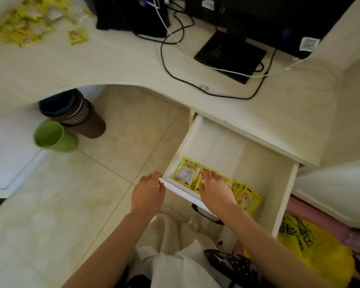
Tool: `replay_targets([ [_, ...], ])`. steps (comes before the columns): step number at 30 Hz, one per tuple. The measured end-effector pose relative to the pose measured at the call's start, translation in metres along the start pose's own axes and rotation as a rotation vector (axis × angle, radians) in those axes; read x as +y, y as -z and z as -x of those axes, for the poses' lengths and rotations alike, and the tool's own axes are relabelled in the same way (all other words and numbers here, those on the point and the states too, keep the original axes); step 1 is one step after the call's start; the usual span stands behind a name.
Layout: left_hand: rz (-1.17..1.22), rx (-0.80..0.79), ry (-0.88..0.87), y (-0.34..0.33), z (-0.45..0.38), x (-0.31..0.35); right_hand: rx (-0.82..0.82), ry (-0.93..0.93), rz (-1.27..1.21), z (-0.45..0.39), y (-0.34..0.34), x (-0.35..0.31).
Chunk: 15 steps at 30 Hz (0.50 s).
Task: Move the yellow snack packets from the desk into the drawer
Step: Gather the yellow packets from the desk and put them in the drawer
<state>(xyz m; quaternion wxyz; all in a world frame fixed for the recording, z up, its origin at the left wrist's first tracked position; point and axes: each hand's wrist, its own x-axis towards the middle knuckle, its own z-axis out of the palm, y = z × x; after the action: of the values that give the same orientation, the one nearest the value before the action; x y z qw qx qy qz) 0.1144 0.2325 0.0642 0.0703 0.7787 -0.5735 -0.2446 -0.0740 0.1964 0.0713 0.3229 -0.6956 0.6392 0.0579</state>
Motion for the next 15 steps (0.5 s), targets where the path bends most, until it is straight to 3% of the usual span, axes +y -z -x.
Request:
replay_targets([
  [7,-0.009,0.109,0.127,0.032,0.006,-0.07,-0.056,0.202,0.239,-0.024,-0.018,-0.089],
  [15,0.0,0.148,0.216,0.083,-0.017,-0.169,-0.054,0.323,0.259,-0.071,-0.034,-0.197],
])
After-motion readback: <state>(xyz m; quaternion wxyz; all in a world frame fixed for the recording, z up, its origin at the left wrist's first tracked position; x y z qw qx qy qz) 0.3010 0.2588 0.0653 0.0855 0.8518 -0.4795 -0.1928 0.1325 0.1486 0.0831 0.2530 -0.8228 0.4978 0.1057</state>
